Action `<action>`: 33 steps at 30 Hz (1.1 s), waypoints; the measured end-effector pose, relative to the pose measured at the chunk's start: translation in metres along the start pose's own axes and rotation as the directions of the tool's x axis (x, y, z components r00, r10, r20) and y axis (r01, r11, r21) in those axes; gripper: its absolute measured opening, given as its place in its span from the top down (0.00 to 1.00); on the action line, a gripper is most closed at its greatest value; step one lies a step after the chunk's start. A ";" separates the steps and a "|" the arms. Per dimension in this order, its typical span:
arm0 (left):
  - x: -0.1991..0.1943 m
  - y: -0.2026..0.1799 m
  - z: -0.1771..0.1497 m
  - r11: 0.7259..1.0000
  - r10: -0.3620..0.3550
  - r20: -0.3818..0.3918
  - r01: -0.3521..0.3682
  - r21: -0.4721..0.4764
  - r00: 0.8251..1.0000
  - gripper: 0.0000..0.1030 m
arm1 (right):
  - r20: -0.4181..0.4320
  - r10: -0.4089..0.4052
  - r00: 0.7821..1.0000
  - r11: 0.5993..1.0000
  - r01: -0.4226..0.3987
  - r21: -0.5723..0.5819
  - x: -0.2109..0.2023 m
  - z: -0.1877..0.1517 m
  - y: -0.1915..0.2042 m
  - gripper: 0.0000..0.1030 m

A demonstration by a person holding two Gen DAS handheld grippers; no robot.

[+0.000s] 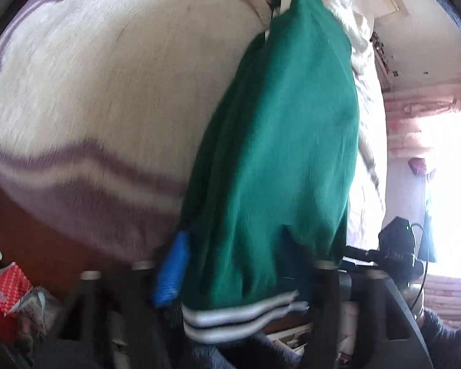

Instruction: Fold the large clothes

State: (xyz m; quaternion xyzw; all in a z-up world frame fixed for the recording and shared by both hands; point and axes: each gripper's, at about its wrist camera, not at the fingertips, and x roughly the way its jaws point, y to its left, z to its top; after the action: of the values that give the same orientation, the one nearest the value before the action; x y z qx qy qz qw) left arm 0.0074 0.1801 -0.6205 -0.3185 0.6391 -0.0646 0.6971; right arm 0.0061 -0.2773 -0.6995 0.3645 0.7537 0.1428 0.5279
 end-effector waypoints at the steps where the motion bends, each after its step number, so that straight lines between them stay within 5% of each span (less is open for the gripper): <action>1: 0.004 0.001 -0.008 1.000 0.006 -0.016 -0.006 0.005 1.000 0.37 | -0.025 -0.001 1.000 1.000 0.001 -0.001 0.002 -0.005 -0.005 0.36; 3: 0.013 0.002 -0.015 0.999 0.044 -0.061 -0.043 0.007 0.997 0.37 | -0.090 0.001 0.996 1.000 0.000 0.009 0.012 -0.015 -0.017 0.36; 5: 0.015 0.003 -0.029 0.995 0.097 -0.028 -0.096 0.031 0.995 0.43 | -0.148 0.027 0.989 1.000 -0.024 0.021 0.030 -0.024 -0.021 0.36; 6: 0.013 -0.002 -0.030 0.992 0.117 -0.010 -0.116 0.041 0.993 0.74 | -0.177 0.049 0.983 0.999 -0.045 0.026 0.038 -0.028 -0.025 0.36; 7: 0.013 0.001 -0.032 0.992 0.123 -0.008 -0.123 0.041 0.992 0.79 | -0.183 0.071 0.981 0.997 -0.067 0.029 0.046 -0.033 -0.025 0.38; 8: 0.012 0.001 -0.031 0.993 0.115 0.003 -0.115 0.025 0.993 0.80 | -0.161 0.076 0.984 0.997 -0.074 0.021 0.049 -0.037 -0.024 0.50; 9: 0.007 0.007 -0.028 0.995 0.100 0.017 -0.100 0.004 0.995 0.82 | -0.145 0.063 0.987 0.998 -0.065 -0.006 0.050 -0.043 -0.018 0.91; 12: 0.007 0.037 -0.028 0.997 0.030 0.013 -0.029 -0.069 0.999 0.82 | -0.105 0.003 0.994 0.999 -0.009 -0.050 0.048 -0.052 -0.006 0.94; 15: 0.007 0.029 -0.018 0.997 -0.012 -0.022 0.010 -0.075 1.000 0.76 | -0.127 0.003 0.992 0.999 -0.009 -0.043 0.065 -0.057 -0.006 0.93; 17: 0.002 0.030 -0.014 0.997 -0.028 -0.032 0.026 -0.077 0.999 0.67 | -0.154 0.012 0.988 0.998 -0.022 -0.061 0.063 -0.045 0.007 0.77; 19: 0.003 0.027 -0.015 0.998 -0.030 -0.020 0.029 -0.050 0.999 0.44 | -0.145 0.024 0.989 0.996 -0.036 -0.078 0.060 -0.044 0.004 0.32; 21: 0.013 0.028 -0.015 0.998 -0.045 -0.039 0.043 -0.035 0.998 0.39 | -0.144 0.049 0.988 0.993 -0.063 -0.101 0.068 -0.037 -0.014 0.21; 24: 0.042 0.032 -0.016 0.994 -0.098 -0.101 0.094 -0.047 0.990 0.39 | -0.188 0.112 0.976 0.989 -0.128 -0.076 0.089 -0.024 -0.020 0.21; 30: 0.055 0.031 -0.013 0.993 -0.110 -0.087 0.106 -0.043 0.990 0.37 | -0.178 0.218 0.960 0.970 -0.232 -0.064 0.132 -0.017 -0.013 0.21; 32: 0.047 0.027 -0.018 0.994 -0.104 -0.062 0.102 -0.024 0.993 0.47 | -0.161 0.234 0.959 0.968 -0.246 -0.058 0.133 -0.023 -0.014 0.35; 33: 0.046 0.023 -0.019 0.994 -0.112 -0.058 0.110 -0.025 0.992 0.56 | -0.159 0.273 0.949 0.959 -0.282 -0.034 0.130 -0.026 -0.017 0.52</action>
State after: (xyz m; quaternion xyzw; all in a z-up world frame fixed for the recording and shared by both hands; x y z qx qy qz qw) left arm -0.0099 0.1686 -0.6715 -0.3589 0.6415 -0.1060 0.6697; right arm -0.0473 -0.1940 -0.7891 0.4400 0.7288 0.2642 0.4532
